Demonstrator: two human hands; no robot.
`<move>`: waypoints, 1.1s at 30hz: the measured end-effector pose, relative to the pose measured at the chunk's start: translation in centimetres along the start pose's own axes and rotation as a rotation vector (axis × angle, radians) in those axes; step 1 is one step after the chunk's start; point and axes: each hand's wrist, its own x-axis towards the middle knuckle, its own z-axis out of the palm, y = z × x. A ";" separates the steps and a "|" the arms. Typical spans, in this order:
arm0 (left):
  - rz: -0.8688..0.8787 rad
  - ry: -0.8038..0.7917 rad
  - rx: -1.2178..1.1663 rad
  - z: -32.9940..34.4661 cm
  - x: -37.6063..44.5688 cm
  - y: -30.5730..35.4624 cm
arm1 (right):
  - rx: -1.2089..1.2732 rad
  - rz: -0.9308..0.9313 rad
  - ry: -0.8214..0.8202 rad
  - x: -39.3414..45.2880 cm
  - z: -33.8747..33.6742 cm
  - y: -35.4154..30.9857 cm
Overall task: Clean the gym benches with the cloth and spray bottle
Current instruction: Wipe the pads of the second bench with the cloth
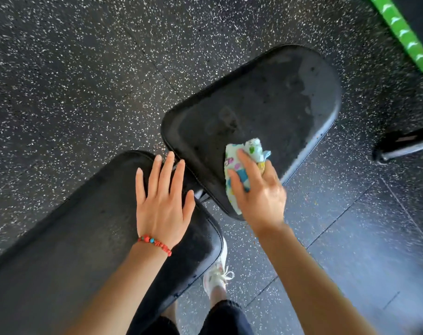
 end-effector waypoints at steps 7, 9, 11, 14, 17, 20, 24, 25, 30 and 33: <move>-0.039 0.081 -0.043 0.3 0.2 -0.1 | -0.028 0.161 0.029 9.4 -0.3 3.4; -0.064 0.122 -0.073 0.3 0.1 -0.1 | -0.035 0.239 0.067 10.3 0.1 3.1; -0.090 0.158 -0.089 0.4 0.0 0.0 | -0.004 0.212 0.084 8.6 0.4 1.1; -0.139 0.188 -0.099 0.4 0.0 0.2 | 0.040 -0.002 0.023 5.0 1.2 -2.0; -0.207 0.185 -0.090 0.4 0.0 0.3 | 0.052 -0.156 -0.040 5.2 1.2 -2.1; -0.252 0.170 -0.062 0.1 0.1 0.5 | 0.005 -0.250 -0.065 7.7 0.6 -0.2; -0.261 0.186 -0.070 -0.4 0.9 1.6 | 0.013 0.103 0.032 12.8 1.0 1.1; -0.254 0.189 -0.075 -0.5 1.2 2.0 | 0.010 0.152 0.047 13.1 1.2 0.8; -0.266 0.192 -0.104 0.0 2.2 4.3 | 0.066 -0.143 -0.049 10.1 2.0 -3.7; -0.258 0.185 -0.089 0.4 2.3 5.6 | 0.139 -0.334 -0.120 10.5 2.1 -3.7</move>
